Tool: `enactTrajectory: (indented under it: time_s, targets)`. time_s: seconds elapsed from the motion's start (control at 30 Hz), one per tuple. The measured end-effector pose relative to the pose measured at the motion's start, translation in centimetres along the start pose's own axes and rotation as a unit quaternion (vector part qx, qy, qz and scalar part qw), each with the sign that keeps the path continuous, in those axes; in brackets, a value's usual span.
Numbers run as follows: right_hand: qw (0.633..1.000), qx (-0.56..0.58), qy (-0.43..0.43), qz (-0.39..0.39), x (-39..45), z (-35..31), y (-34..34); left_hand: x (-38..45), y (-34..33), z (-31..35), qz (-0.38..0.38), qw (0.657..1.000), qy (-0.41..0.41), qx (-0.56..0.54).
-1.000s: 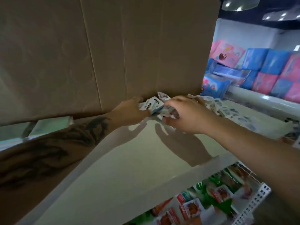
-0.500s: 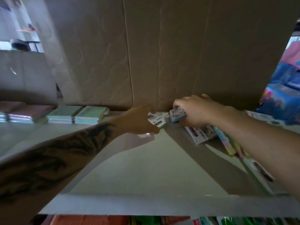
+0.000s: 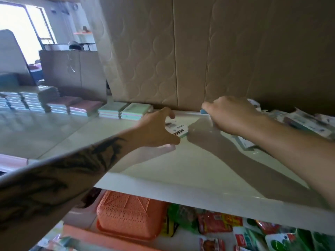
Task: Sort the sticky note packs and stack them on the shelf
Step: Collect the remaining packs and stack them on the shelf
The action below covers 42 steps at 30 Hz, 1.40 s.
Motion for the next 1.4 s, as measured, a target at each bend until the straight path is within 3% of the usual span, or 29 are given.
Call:
enactTrajectory:
  time_s: [0.2,0.47,0.87,1.13,1.4]
  targets:
    - [0.996,0.041,0.051,0.056,0.3,-6.7,2.7,-5.0,2.5,-5.3,0.001,1.0,0.011,-0.006]
    - [0.978,0.06,0.123,0.159,4.8,-21.4,7.2,-12.1,9.3,-17.3,0.012,1.0,0.011,0.006]
    - [0.976,0.126,0.135,0.113,16.8,-41.1,12.2,-15.5,18.6,-39.5,-0.022,0.999,0.04,0.013]
    - [0.974,0.158,0.158,-0.026,20.4,-45.9,13.0,-17.4,18.9,-46.8,-0.033,0.996,0.056,-0.056]
    - [0.944,0.26,0.189,0.069,19.5,-46.6,12.3,-17.9,17.3,-47.3,0.106,0.991,0.083,-0.006]
Point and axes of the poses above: each hand's wrist, its own x-axis towards the middle knuckle, its own y-axis out of the back of the hand, z = x × y, the point moved 2 cm from there along x, towards the middle knuckle, and after that the axes turned 12 degrees about -z, right-handed, at the moved point
